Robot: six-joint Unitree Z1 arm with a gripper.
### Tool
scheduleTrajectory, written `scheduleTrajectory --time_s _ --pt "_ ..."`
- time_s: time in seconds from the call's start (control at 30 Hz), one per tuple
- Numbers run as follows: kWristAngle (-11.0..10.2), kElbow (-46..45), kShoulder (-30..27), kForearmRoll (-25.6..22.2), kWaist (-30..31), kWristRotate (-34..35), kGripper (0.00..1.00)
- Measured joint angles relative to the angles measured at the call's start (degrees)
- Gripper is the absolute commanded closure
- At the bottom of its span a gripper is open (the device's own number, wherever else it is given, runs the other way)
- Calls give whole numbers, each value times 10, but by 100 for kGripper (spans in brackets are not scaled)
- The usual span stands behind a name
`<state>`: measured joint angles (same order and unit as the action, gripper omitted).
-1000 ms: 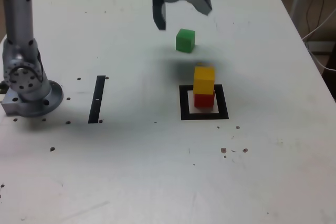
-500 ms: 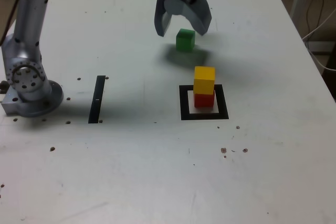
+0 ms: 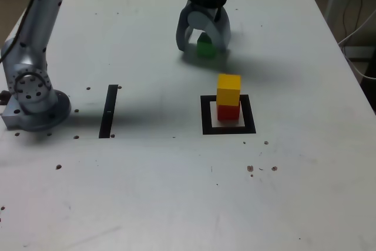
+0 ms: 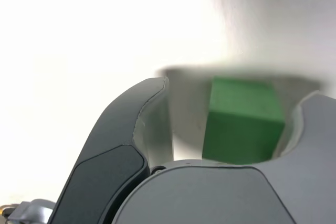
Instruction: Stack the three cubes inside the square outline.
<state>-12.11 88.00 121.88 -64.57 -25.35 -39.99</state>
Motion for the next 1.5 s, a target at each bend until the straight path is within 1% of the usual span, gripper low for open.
scheduleTrajectory --time_s 0.07,0.13,0.3,0.4,0.5,0.57,0.63,0.83,0.93,1.07,1.17,1.27,1.37,1.5 --pt "-7 0 0 9 0 0 44" --pt "-12 0 0 16 0 0 50" --pt "-14 0 -8 16 -2 -1 56" --pt "-11 0 -11 15 -2 -3 65" --pt "-1 -1 -11 20 -2 -11 80" --pt "4 -2 -11 24 -1 -15 86" --pt "19 -2 -11 26 -1 -24 89" --pt "41 0 -11 29 -2 -29 98" --pt "46 2 -11 32 -3 -32 100" --pt "48 8 -11 28 -3 -34 100" --pt "49 23 -18 1 -2 -34 100" --pt "56 54 -40 -31 5 -31 100" --pt "63 73 -66 -58 21 -4 100" --pt "64 83 -86 -88 44 57 100"
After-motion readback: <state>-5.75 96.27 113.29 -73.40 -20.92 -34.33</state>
